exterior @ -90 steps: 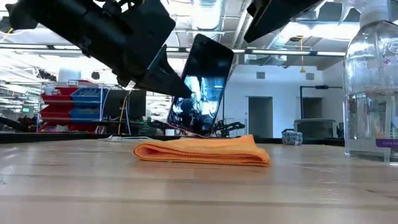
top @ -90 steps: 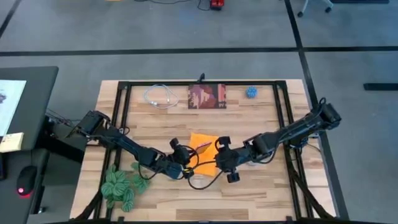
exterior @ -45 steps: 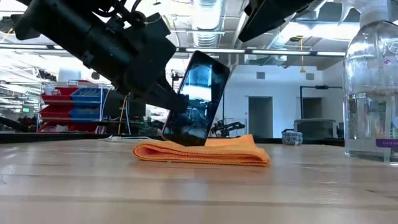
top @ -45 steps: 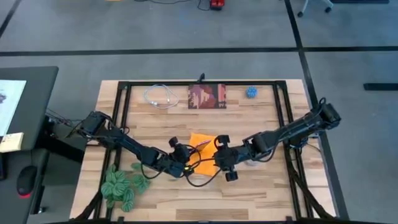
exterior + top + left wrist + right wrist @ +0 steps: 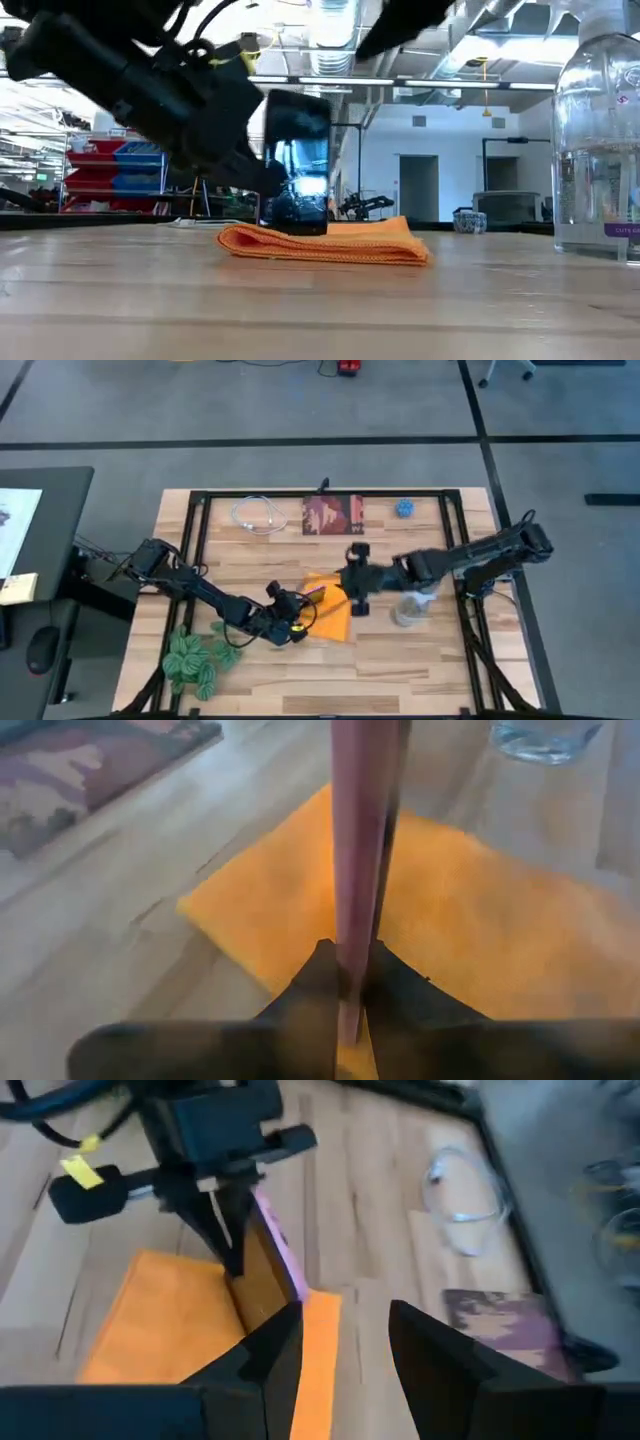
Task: Apply microfiber cloth
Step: Wipe the front of the pink cellphone using microfiber cloth
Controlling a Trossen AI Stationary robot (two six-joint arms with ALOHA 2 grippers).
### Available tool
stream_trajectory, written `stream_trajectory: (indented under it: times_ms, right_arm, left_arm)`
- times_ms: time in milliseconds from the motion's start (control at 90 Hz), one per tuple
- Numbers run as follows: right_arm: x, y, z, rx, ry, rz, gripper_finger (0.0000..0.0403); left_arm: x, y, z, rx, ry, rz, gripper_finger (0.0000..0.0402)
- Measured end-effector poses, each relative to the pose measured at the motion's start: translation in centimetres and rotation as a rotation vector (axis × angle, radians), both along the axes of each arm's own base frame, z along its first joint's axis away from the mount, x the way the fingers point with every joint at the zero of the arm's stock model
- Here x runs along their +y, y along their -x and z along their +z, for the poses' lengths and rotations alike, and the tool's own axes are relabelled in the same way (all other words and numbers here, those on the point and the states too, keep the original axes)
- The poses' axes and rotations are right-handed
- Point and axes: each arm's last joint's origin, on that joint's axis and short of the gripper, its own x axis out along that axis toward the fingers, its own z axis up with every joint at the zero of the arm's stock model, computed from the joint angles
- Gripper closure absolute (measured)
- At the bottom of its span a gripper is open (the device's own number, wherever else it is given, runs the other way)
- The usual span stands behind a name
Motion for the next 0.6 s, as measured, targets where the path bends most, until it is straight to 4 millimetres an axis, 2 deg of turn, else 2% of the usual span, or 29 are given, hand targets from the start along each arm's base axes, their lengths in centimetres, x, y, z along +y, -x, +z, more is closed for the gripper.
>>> stream_trajectory:
  times_ms: [133,267,400,533,600]
  right_arm:
    - [-3.5,-1.2,-1.9,0.07,-0.048,-0.034,0.0271]
    - [-5.2,-2.3,-4.4,0.157,-0.043,-0.057,0.0275]
    - [-5.7,-2.7,-6.8,0.267,-0.069,-0.021,0.0276]
    - [-5.1,-2.7,-8.9,0.359,-0.067,0.001,0.0276]
    - [-4.8,-2.3,-9.8,0.382,-0.069,0.009,0.0276]
  left_arm:
    - [-0.1,0.9,-0.6,-0.003,-0.007,0.042,0.0397]
    - [-0.4,1.7,-1.0,0.034,-0.018,0.06,0.0398]
    - [-0.5,2.7,-1.3,0.071,-0.029,0.09,0.0398]
    - [-0.5,3.8,-2.1,0.145,-0.027,0.1,0.0397]
    - [-0.7,3.7,-1.9,0.121,-0.01,0.113,0.0397]
